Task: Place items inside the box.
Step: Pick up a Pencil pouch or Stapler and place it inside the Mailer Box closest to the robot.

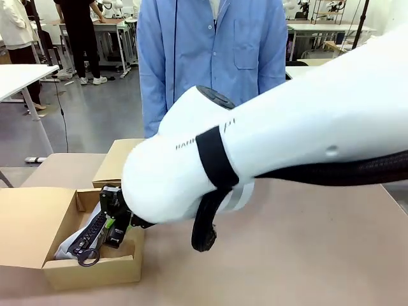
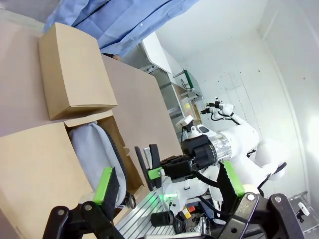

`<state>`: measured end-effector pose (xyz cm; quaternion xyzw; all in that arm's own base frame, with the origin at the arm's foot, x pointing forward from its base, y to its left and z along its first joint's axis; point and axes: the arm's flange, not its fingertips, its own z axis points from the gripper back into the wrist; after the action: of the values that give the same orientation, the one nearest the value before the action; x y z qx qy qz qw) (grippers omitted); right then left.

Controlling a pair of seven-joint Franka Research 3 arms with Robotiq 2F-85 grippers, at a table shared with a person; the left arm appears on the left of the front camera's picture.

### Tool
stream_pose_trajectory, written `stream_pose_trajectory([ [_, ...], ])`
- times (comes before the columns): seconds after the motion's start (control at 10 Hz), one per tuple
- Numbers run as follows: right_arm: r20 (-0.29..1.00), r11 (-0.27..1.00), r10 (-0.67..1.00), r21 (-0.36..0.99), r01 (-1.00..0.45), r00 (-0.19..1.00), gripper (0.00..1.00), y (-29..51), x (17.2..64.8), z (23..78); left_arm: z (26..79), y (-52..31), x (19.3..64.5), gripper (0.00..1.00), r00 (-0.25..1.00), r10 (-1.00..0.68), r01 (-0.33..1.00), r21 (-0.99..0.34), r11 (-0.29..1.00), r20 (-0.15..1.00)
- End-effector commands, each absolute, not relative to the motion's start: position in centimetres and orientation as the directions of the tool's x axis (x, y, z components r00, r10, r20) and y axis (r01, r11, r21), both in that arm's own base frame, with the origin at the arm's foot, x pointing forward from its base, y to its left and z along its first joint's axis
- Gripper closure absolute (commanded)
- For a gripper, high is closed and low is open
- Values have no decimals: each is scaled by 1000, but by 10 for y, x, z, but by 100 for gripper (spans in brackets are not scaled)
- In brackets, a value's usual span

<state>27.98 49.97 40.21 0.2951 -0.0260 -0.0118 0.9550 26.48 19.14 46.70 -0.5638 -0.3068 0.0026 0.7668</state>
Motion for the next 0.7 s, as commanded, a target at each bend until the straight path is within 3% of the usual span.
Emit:
stream_pose_trajectory([
  [0.0,43,859,-122,505,84,992,67,530,285,410,468,190,265,0,797,359,367,-861,352,487],
  [0.6,26,878,-29,479,13,999,67,539,310,396,468,190,265,0,797,359,367,-861,352,487],
])
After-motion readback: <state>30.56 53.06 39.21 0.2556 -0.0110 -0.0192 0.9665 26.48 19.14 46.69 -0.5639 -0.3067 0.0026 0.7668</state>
